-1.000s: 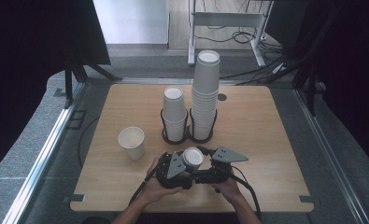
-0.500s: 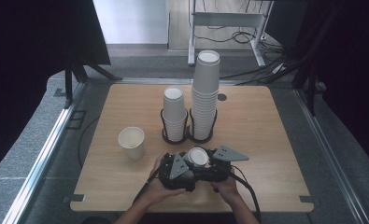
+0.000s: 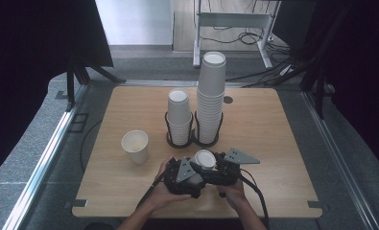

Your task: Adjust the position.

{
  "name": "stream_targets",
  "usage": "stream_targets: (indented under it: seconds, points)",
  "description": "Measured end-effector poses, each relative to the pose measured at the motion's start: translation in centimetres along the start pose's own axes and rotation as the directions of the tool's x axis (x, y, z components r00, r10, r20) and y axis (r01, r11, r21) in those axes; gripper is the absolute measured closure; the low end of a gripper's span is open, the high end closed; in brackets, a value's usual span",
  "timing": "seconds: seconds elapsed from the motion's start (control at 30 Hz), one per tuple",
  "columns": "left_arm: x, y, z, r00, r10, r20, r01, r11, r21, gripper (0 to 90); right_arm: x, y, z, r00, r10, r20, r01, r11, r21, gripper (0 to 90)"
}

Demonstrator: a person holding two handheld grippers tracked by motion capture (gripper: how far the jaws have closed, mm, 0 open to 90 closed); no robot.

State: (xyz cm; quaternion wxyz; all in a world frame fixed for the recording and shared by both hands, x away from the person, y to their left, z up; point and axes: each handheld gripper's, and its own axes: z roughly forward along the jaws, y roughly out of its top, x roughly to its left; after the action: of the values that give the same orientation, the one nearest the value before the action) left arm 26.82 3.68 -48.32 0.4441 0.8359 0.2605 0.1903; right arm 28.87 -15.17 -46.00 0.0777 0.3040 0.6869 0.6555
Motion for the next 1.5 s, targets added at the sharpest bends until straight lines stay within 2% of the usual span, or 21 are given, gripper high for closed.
stream_targets:
  seconds: [0.53, 1.1, 1.23, 1.33, 1.43, 1.5]
  points:
    - [0.1, -0.1, 0.0, 0.9998, 0.014, 0.017, -0.014, 0.9998, 0.015, 10.9, 0.0, 0.0, 0.0, 0.9999, -0.013, 0.004, 0.013, 1.0, -0.001, 23.9]
    - [0.1, -0.1, 0.1, 0.9996, 0.026, 0.013, -0.026, 0.9993, 0.028, 11.9, 0.1, -0.1, 0.0, 0.9993, -0.036, 0.006, 0.036, 0.999, 0.016, 22.7]
    - [0.3, -0.1, -0.1, 0.9996, 0.028, 0.004, -0.029, 0.9992, 0.027, 12.1, 0.3, -0.1, 0.0, 0.999, -0.042, 0.018, 0.042, 0.999, 0.012, 19.9]
    - [0.8, 0.0, -0.3, 0.9997, 0.02, -0.015, -0.02, 0.9996, 0.022, 12.3, 0.2, 0.1, -0.2, 0.9989, -0.04, 0.023, 0.04, 0.999, 0.019, 13.3]
    - [1.5, -0.1, -0.5, 0.9981, 0.033, -0.052, -0.031, 0.9989, 0.034, 12.3, 0.1, 0.2, -0.3, 0.9989, -0.038, 0.026, 0.037, 0.999, 0.023, 12.7]
    - [1.6, -0.1, -0.6, 0.9978, 0.033, -0.057, -0.031, 0.9989, 0.035, 12.3, 0.0, 0.2, -0.4, 0.9988, -0.039, 0.028, 0.039, 0.999, 0.025, 12.6]
